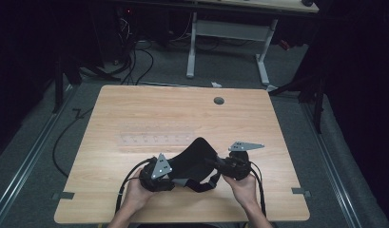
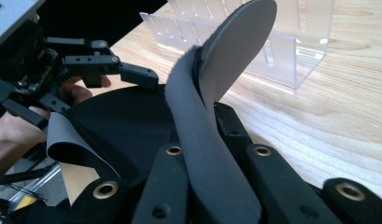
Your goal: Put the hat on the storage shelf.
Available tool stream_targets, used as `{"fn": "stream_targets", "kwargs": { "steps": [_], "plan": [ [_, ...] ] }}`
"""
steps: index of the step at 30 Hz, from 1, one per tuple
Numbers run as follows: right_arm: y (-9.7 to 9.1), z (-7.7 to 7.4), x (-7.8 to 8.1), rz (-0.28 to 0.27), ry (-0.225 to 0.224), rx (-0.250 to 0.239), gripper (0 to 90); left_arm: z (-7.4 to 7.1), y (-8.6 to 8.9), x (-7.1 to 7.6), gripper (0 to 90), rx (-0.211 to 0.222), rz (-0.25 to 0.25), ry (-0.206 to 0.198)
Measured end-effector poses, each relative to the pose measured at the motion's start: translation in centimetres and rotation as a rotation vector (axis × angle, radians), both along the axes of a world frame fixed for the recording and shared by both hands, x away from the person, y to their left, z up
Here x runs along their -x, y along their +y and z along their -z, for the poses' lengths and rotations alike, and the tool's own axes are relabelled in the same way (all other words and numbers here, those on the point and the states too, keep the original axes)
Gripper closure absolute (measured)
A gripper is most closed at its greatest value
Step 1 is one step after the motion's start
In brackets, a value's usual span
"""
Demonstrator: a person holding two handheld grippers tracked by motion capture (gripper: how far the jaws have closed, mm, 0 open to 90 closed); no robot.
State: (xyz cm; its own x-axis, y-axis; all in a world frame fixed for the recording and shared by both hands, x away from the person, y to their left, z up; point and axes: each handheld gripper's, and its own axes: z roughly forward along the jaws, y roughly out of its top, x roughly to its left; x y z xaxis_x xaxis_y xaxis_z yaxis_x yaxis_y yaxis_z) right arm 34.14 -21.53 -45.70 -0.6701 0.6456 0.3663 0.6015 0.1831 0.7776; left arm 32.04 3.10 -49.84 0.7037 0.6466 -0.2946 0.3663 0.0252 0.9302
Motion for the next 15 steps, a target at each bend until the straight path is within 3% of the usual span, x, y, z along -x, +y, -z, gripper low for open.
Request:
{"fn": "stream_targets", "kwargs": {
  "steps": [5, 11, 15],
  "plan": [
    [0.5, -0.24, -0.19, -0.007, -0.002, -0.012, 84.5, -0.22, -0.16, 0.13, 45.4, -0.005, 0.019, 0.003],
    [0.43, -0.31, -0.34, -0.014, 0.001, -0.034, 81.7, -0.77, 0.11, 0.6, 63.9, -0.011, 0.058, -0.007],
    [0.41, -0.31, -0.34, -0.018, 0.0, -0.037, 80.4, -1.02, 0.34, 0.69, 68.3, -0.003, 0.088, 0.013]
  ]
}}
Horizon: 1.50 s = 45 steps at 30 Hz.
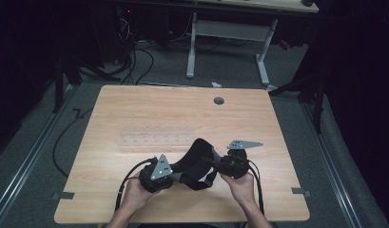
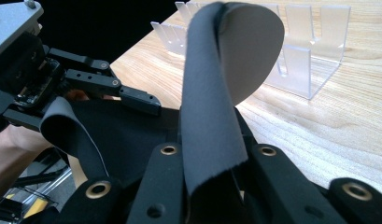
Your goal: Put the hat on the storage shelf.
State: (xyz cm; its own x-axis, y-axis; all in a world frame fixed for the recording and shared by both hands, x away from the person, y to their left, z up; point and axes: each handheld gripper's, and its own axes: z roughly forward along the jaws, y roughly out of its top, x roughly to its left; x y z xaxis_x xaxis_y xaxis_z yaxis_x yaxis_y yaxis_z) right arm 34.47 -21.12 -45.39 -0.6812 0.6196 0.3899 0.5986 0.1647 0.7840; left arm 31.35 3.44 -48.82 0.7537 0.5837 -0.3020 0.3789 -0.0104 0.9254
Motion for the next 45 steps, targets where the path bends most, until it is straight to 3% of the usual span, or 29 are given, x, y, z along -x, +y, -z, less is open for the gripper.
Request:
{"fn": "stream_targets", "kwargs": {
  "steps": [2, 4, 8, 11, 13, 19, 22, 26, 27, 28, 30, 31, 33, 34, 35, 36, 39, 42, 45],
  "plan": [
    [0.0, 0.0, 0.0, 0.0, 0.0, 0.001, 78.5, -0.1, 0.2, 0.1, 73.3, 0.011, 0.031, 0.024],
    [0.0, 0.0, 0.0, 0.002, 0.003, 0.001, 78.0, -0.1, 0.3, 0.2, 75.0, 0.004, 0.045, 0.023],
    [-0.3, 0.2, -0.1, 0.006, 0.012, -0.011, 74.9, -0.4, 0.4, 0.5, 83.4, 0.03, 0.09, 0.029],
    [-0.6, 0.2, -0.2, 0.015, 0.005, -0.024, 70.8, -0.6, 0.4, 0.9, 85.7, 0.057, 0.129, 0.04],
    [-0.9, 0.2, -0.4, 0.022, 0.007, -0.038, 68.3, -0.7, 0.3, 0.9, 86.1, 0.048, 0.147, 0.053],
    [-2.2, 0.0, -0.2, 0.06, -0.036, -0.086, 54.6, -1.0, 0.3, 0.8, 86.3, 0.062, 0.146, 0.084],
    [-2.7, 0.0, 0.0, 0.085, -0.06, -0.078, 51.9, -1.0, 0.6, 0.7, 86.3, 0.067, 0.142, 0.093],
    [-3.7, 0.4, 0.3, 0.13, -0.087, -0.036, 49.6, -1.2, 0.9, 0.5, 86.3, 0.086, 0.128, 0.101],
    [-4.0, 0.9, 0.3, 0.162, -0.092, 0.015, 48.7, -1.3, 1.0, 0.5, 86.3, 0.098, 0.123, 0.109],
    [-4.0, 0.9, 0.3, 0.162, -0.092, 0.015, 48.7, -1.3, 1.0, 0.5, 86.3, 0.098, 0.123, 0.109],
    [-4.4, 1.6, 0.2, 0.184, -0.098, 0.05, 47.9, -1.4, 1.1, 0.5, 86.3, 0.106, 0.123, 0.114],
    [-4.7, 2.5, 0.1, 0.217, -0.091, 0.097, 46.7, -1.4, 1.1, 0.5, 86.3, 0.108, 0.12, 0.115],
    [-4.8, 2.9, -0.1, 0.23, -0.087, 0.118, 46.2, -1.5, 1.3, 0.4, 86.3, 0.12, 0.114, 0.116],
    [-5.1, 3.9, -0.3, 0.264, -0.088, 0.177, 46.6, -1.6, 1.4, 0.4, 86.2, 0.13, 0.117, 0.115],
    [-5.1, 3.9, -0.3, 0.264, -0.088, 0.177, 46.6, -1.7, 1.6, 0.4, 86.2, 0.144, 0.115, 0.12],
    [-5.3, 4.9, -0.4, 0.302, -0.089, 0.265, 47.7, -1.7, 1.7, 0.3, 86.2, 0.153, 0.113, 0.124],
    [-5.6, 5.8, -0.5, 0.325, -0.063, 0.299, 47.8, -1.9, 2.2, 0.1, 86.2, 0.162, 0.097, 0.125],
    [-6.0, 6.7, -0.6, 0.368, -0.073, 0.361, 47.8, -2.0, 2.6, -0.1, 86.2, 0.175, 0.082, 0.129],
    [-6.5, 7.2, -0.8, 0.4, -0.062, 0.384, 46.9, -2.1, 3.0, -0.3, 86.2, 0.191, 0.068, 0.136]
  ]
}}
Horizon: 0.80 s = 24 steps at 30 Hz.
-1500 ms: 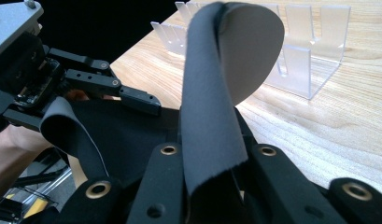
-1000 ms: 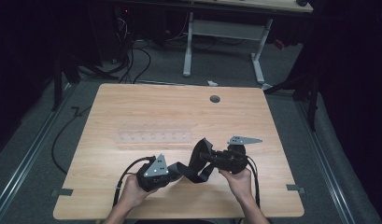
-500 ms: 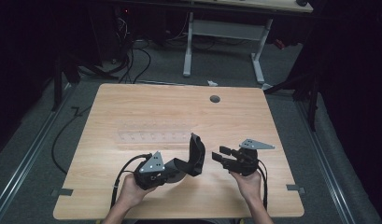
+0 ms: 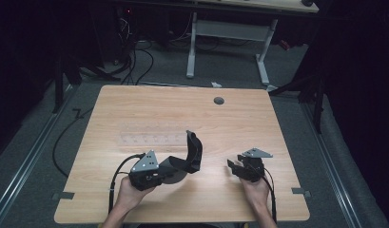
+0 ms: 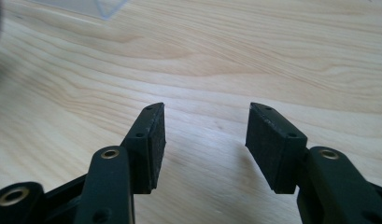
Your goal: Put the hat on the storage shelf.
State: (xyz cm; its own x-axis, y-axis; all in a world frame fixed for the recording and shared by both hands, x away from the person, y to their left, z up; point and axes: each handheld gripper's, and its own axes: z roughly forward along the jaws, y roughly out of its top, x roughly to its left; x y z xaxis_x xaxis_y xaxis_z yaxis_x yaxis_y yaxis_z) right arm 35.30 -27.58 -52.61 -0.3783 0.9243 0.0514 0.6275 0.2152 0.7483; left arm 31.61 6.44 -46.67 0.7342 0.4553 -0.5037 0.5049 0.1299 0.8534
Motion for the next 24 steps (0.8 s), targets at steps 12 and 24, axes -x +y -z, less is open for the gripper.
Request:
{"fn": "stream_targets", "kwargs": {
  "steps": [12, 24],
  "plan": [
    [-1.1, 0.4, -0.5, 0.077, 0.003, 0.076, 41.7, -0.8, 1.5, -0.5, 86.1, 0.061, -0.052, 0.032],
    [-1.1, 0.5, -0.5, 0.077, 0.003, 0.076, 41.3, -1.9, 2.5, -0.7, 86.2, 0.094, -0.092, 0.039]
  ]
}}
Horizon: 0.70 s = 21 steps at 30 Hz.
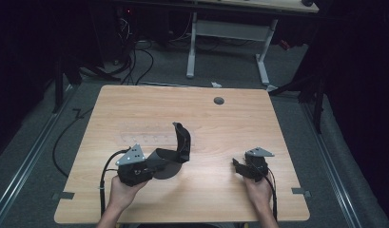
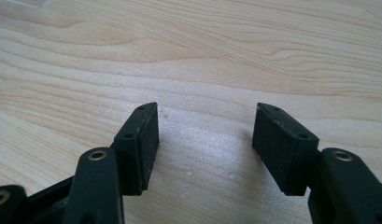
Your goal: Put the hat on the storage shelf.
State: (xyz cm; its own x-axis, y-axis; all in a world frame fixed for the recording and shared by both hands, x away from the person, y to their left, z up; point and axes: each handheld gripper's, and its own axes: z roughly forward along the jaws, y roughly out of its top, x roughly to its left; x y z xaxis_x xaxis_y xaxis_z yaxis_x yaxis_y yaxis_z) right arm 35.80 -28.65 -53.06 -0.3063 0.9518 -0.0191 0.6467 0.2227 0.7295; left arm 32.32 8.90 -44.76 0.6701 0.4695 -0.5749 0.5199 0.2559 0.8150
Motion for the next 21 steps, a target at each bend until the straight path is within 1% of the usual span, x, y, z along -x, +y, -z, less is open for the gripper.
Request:
{"fn": "stream_targets", "kwargs": {
  "steps": [1, 2, 4, 11, 13, 19, 21],
  "plan": [
    [0.0, 0.0, 0.0, 0.0, 0.0, 0.0, 41.3, -0.1, 0.1, 0.0, 86.1, 0.002, -0.003, -0.002],
    [0.0, 0.0, 0.0, -0.002, 0.0, 0.001, 41.1, -0.3, 0.3, -0.1, 86.1, 0.014, -0.011, 0.0],
    [0.0, 0.0, 0.0, -0.002, 0.001, 0.001, 40.8, -0.4, 0.5, -0.1, 86.1, 0.015, -0.013, -0.002],
    [0.1, 0.0, 0.0, 0.0, 0.004, -0.001, 40.2, -1.0, 1.5, -0.2, 86.1, 0.026, -0.046, -0.012],
    [0.1, 0.0, 0.0, 0.0, 0.003, -0.001, 40.2, -1.3, 2.0, -0.4, 86.1, 0.038, -0.062, -0.013],
    [0.1, 0.0, 0.0, 0.0, 0.003, -0.001, 40.1, -1.6, 2.6, -0.6, 86.1, 0.042, -0.08, -0.018],
    [0.1, 0.0, 0.0, -0.003, 0.002, 0.0, 39.9, -1.7, 2.9, -0.7, 86.2, 0.049, -0.09, -0.019]
  ]
}}
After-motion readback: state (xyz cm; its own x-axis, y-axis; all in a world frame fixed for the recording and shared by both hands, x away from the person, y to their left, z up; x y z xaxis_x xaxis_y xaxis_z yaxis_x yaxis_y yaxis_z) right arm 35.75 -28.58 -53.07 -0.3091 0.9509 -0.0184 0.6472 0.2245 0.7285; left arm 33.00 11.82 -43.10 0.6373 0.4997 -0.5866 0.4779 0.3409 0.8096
